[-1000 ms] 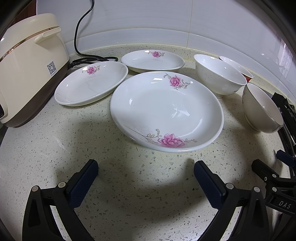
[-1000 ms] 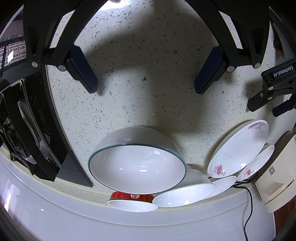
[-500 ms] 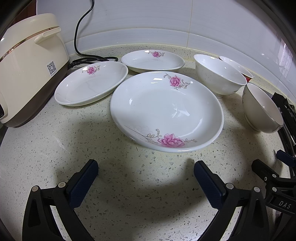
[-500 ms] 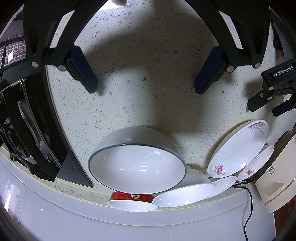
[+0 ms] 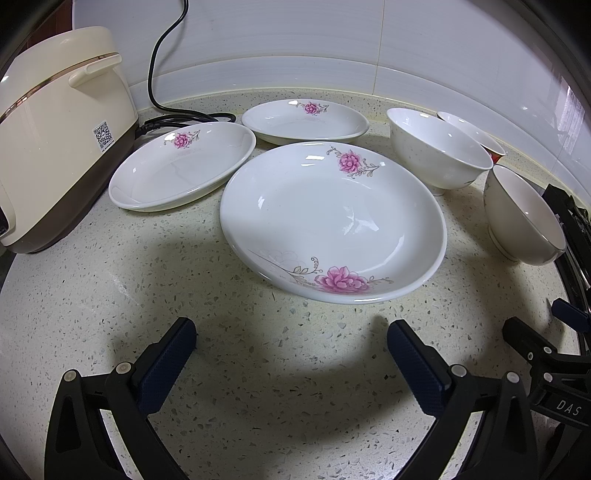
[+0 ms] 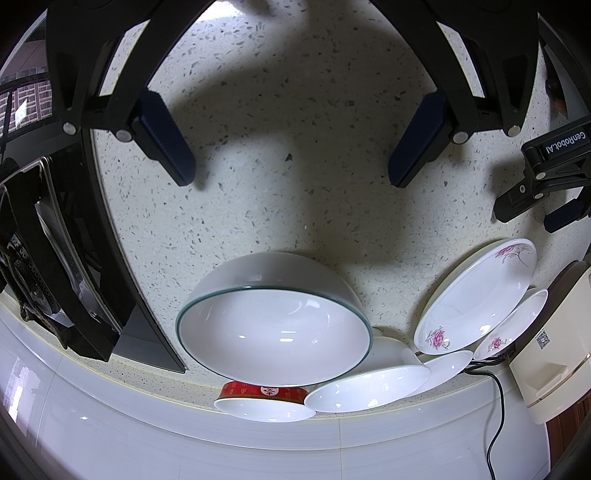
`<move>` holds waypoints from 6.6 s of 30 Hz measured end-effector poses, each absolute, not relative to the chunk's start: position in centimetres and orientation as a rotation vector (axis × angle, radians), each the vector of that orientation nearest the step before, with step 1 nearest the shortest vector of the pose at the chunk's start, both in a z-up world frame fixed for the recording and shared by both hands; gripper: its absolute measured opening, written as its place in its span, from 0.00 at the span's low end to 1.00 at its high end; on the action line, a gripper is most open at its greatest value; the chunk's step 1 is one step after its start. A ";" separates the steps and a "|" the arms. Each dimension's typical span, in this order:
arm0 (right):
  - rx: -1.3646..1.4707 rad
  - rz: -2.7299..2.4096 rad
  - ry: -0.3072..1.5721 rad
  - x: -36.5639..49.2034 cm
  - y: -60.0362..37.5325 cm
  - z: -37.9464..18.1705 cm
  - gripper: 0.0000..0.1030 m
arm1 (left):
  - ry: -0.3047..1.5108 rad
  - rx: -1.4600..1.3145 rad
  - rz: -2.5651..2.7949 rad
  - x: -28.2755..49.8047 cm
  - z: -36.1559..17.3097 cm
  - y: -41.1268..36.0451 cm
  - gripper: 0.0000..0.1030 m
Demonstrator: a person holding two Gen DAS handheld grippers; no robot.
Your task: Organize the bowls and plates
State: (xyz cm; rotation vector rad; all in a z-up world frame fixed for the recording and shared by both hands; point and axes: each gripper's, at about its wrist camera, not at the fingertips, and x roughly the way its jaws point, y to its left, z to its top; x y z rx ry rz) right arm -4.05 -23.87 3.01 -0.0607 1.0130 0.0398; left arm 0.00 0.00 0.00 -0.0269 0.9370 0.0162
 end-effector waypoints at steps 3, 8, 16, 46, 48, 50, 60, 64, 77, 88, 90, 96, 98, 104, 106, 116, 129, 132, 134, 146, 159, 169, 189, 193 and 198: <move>-0.061 0.040 1.013 -4.1 -23.9 3.0 1.00 | 0.937 -0.027 0.016 0.0 0.0 0.0 1.00; -0.061 0.040 1.013 -4.1 -23.9 3.0 1.00 | 0.937 -0.027 0.016 0.0 0.0 0.0 1.00; -0.061 0.040 1.013 -4.1 -23.9 3.0 1.00 | 0.937 -0.027 0.016 0.0 0.0 0.0 1.00; -0.048 0.014 1.013 -4.2 -23.8 3.0 1.00 | 0.937 -0.027 0.016 0.0 0.0 0.0 1.00; -0.042 0.005 1.013 -4.4 -23.9 3.1 1.00 | 0.937 -0.027 0.014 -0.1 0.0 0.0 1.00; -0.033 -0.014 1.018 -4.6 -23.8 3.1 1.00 | 0.938 -0.022 -0.001 -0.2 0.0 0.0 1.00; -0.002 0.192 1.060 -5.7 -21.3 4.2 1.00 | 0.951 -0.170 -0.144 -0.4 0.9 4.8 1.00; 0.037 0.292 1.002 -5.7 -19.0 5.2 1.00 | 0.948 -0.369 -0.146 0.5 1.2 9.0 1.00; 0.215 0.293 1.030 2.4 -15.3 4.1 0.70 | 0.927 -0.432 0.023 4.3 1.2 10.0 0.80; 0.216 0.377 1.013 5.2 -15.8 2.9 0.33 | 0.882 -0.393 -0.005 5.7 0.5 6.4 0.16; 0.259 0.387 1.015 5.4 -16.5 2.7 0.25 | 0.863 -0.395 0.010 5.5 0.5 6.5 0.16; 0.259 0.412 1.035 5.6 -17.1 2.4 0.15 | 0.822 -0.372 0.005 4.9 0.5 6.0 0.16; 0.255 0.402 1.034 5.5 -17.2 2.5 0.15 | 0.821 -0.362 0.000 4.8 0.6 5.8 0.16; 0.228 0.406 1.035 4.8 -17.0 2.6 0.15 | 0.808 -0.348 0.012 4.1 0.8 5.8 0.16; 0.215 0.416 1.035 4.5 -16.8 2.7 0.15 | 0.794 -0.337 0.023 3.7 1.1 5.9 0.16; 0.210 0.503 0.986 3.0 -16.3 4.5 0.16 | 0.693 -0.315 0.079 0.0 2.7 6.0 0.16; 0.129 0.669 0.938 -0.2 -11.2 5.3 0.17 | 0.652 -0.338 0.181 -5.3 3.7 10.6 0.16; 0.104 0.702 0.941 -1.0 -9.5 5.0 0.17 | 0.652 -0.342 0.204 -6.5 3.4 11.7 0.16; 0.083 0.717 0.936 -1.6 -8.7 5.0 0.17 | 0.651 -0.341 0.218 -7.1 3.3 12.2 0.16; -0.049 0.798 0.923 -5.1 -3.5 4.6 0.19 | 0.694 -0.394 0.284 -10.7 1.7 16.3 0.21; -0.131 0.870 0.932 -6.4 0.5 3.8 0.20 | 0.746 -0.467 0.326 -12.4 0.6 20.1 0.23; -0.190 0.965 0.950 -7.0 2.5 3.2 0.22 | 0.669 -0.545 0.431 -14.0 0.7 21.5 0.23; -0.080 0.993 0.964 -5.8 1.3 3.7 0.79 | 0.536 -0.684 0.558 -16.2 0.7 22.7 0.62; -0.028 0.925 0.896 -4.6 -0.7 4.5 0.79 | 0.476 -0.611 0.557 -16.6 1.9 21.4 0.68; -0.026 0.801 0.791 -2.9 -3.2 5.4 0.87 | 0.365 -0.411 0.485 -16.2 5.2 17.4 0.84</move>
